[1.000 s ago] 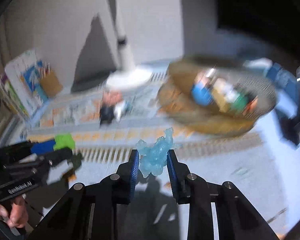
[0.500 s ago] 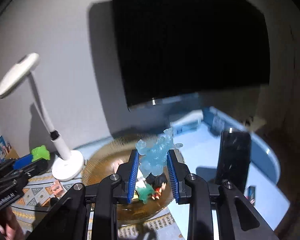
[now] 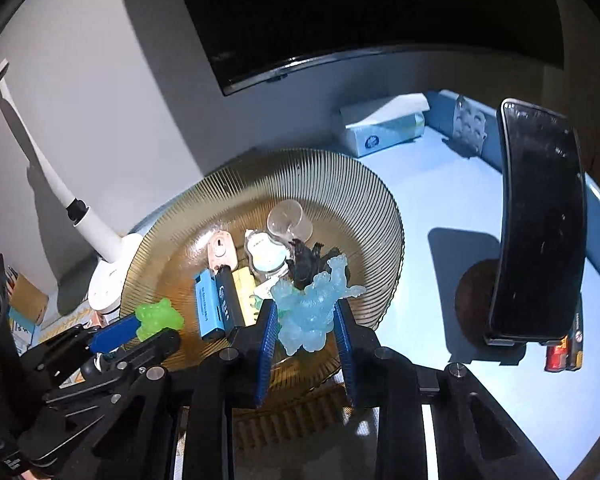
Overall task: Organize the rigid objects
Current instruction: 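Open both grippers to drop the dinosaur and blue figure into the bowl, then withdraw both open grippers toward the pink box and penguin figure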
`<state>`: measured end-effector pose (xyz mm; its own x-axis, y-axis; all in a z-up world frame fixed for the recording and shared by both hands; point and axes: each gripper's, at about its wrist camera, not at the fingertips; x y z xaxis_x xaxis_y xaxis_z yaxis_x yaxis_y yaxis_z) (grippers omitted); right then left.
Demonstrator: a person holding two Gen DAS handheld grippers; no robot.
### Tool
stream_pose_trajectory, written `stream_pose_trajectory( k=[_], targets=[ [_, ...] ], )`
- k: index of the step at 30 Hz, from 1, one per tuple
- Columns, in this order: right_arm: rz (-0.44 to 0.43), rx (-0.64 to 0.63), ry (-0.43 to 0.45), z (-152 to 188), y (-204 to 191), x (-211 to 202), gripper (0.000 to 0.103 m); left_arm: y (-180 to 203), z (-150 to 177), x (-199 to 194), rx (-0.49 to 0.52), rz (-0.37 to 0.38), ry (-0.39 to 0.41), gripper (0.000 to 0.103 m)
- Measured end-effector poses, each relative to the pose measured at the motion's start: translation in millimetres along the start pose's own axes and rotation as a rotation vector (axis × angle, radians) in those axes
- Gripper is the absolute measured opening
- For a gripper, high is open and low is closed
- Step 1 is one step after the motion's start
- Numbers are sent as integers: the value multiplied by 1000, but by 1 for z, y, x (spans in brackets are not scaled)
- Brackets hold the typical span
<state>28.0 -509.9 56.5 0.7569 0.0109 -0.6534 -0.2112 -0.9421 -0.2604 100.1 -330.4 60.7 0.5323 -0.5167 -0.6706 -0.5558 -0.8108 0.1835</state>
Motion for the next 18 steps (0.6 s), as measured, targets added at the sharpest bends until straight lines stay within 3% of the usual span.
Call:
stream_pose_trajectory(
  k=[1, 2, 3, 4, 10, 18],
  targets=[
    [-6, 10, -11, 0, 2, 0, 34, -1, -1, 1, -5, 14, -5, 44],
    [-16, 18, -8, -1, 3, -3, 45, -2, -2, -3, -9, 19, -10, 49],
    [-17, 25, 9, -3, 4, -9, 54, -4, -3, -10, -12, 15, 1, 49],
    [-14, 31, 35, -5, 5, -17, 57, -8, -4, -22, -14, 6, 23, 50],
    [-15, -30, 136, -9, -17, -71, 58, -50, -2, -105, -101, -24, 169, 56],
    [-51, -213, 191, 16, -110, -110, 58, -88, 29, -218, -167, -154, 337, 56]
  ],
)
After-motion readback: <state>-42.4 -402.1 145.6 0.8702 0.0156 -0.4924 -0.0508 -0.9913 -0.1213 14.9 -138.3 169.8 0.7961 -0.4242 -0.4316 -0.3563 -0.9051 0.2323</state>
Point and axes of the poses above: each gripper's, at about its wrist camera, not at the fingertips, and x roughly the way its jaws point, y to its right, z to its underside, and after that the axes turned 6 degrees about y, right-handed
